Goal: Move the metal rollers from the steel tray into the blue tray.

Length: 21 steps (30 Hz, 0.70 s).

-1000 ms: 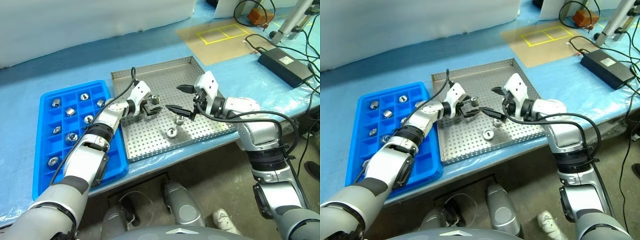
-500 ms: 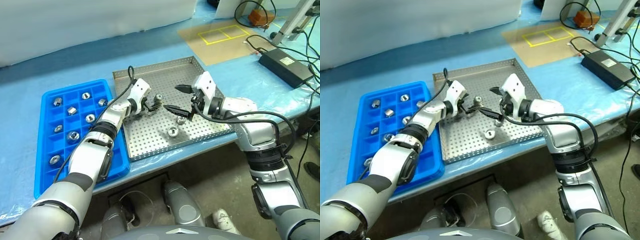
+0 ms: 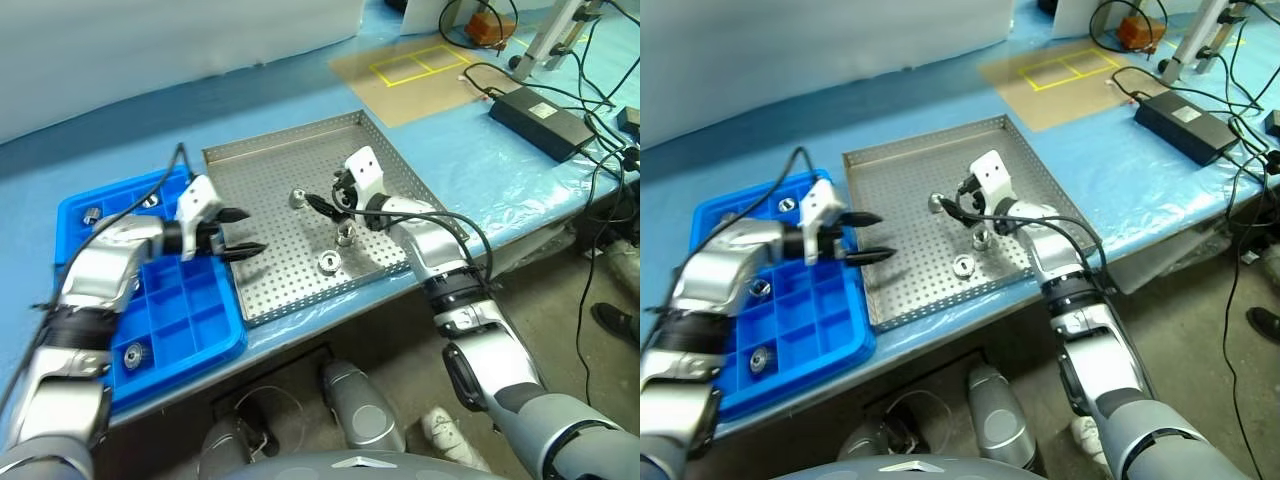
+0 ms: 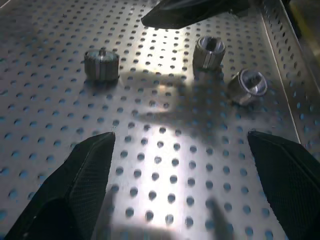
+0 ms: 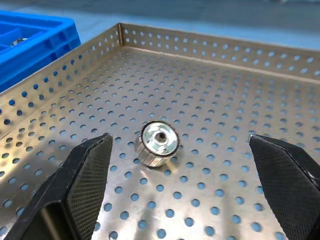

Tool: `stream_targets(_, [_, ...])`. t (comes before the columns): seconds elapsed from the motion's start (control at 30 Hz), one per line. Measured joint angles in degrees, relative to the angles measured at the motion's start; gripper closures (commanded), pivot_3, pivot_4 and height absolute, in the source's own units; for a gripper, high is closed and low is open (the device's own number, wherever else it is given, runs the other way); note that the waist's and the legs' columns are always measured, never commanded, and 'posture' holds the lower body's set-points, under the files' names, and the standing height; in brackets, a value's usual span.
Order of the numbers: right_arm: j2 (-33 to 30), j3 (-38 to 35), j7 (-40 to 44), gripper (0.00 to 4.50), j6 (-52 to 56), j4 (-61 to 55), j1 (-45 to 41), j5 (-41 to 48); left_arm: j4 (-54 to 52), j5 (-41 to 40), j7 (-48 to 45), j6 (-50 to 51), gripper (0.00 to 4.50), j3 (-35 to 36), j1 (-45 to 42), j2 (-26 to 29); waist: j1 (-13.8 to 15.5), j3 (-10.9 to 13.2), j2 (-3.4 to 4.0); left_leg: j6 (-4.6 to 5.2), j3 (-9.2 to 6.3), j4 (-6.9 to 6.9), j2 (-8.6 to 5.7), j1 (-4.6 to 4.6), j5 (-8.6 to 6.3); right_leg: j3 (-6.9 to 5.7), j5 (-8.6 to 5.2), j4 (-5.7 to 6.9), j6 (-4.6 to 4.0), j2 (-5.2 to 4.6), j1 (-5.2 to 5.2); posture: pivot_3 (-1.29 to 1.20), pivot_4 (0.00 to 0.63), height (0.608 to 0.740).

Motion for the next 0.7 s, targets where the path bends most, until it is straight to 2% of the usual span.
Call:
stream_targets(0.13, [3.7,-0.2,-0.3,0.0,-3.6,7.2,-3.3,0.0,-6.5,-2.7,2.5,3.3,0.03,4.2,2.3,2.0,1.3,0.0,0.02,-0.11,0.12,0.05,-0.07,0.18,-0.02,0.04,0.0,0.28,0.0,-0.22,0.05,-0.65,0.15,0.74])
stream_targets(0.37, [9.0,-1.6,-7.1,0.0,-11.9,23.9,-11.1,-1.6,-17.0,-7.0,5.4,7.6,0.03,4.8,5.7,2.3,2.8,0.0,0.02,-0.33,0.16,0.05,-0.08,0.28,0.15,0.02,-0.01,0.54,-0.01,-0.28,0.06,-0.62,0.15,0.74])
stream_targets(0.5, [8.5,-5.2,-14.5,0.0,-15.1,33.7,-13.9,-2.1,-17.5,-7.0,6.5,7.8,0.03,4.8,6.8,3.3,3.4,0.0,0.03,-0.35,0.17,0.05,-0.09,0.26,0.16,0.02,-0.01,0.53,-0.01,-0.3,0.06,-0.62,0.15,0.74])
stream_targets(0.7, [10.0,-6.6,-16.5,0.0,-18.5,37.0,-14.1,-3.3,-18.5,-7.5,8.0,8.0,0.03,4.7,7.2,3.3,3.1,0.0,0.03,-0.32,0.18,0.05,-0.03,0.13,0.18,0.02,-0.01,0.57,-0.01,-0.28,-0.11,-0.61,0.15,0.74])
